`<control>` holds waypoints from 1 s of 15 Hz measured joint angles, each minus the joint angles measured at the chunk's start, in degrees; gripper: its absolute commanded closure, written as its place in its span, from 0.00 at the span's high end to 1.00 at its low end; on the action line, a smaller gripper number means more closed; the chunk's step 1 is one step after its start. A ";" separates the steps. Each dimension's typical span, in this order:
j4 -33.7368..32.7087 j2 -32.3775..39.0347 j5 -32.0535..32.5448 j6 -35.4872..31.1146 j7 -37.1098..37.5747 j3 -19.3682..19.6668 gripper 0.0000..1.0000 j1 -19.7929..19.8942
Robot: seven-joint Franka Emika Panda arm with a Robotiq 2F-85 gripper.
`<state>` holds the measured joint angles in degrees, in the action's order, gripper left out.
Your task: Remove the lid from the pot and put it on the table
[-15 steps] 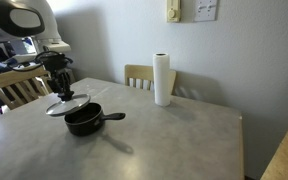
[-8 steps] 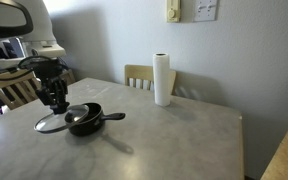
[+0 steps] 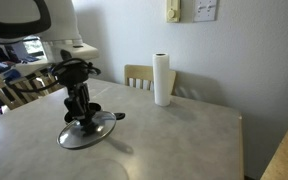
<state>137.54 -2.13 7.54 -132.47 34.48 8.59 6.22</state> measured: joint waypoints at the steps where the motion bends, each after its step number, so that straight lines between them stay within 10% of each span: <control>1: -1.02 0.73 -0.01 -0.06 -1.75 0.58 0.15 0.79; 15: -17.19 21.33 -9.57 -2.20 -37.23 4.55 0.15 8.37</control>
<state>120.36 19.20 -2.03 -134.67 -2.75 13.14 14.59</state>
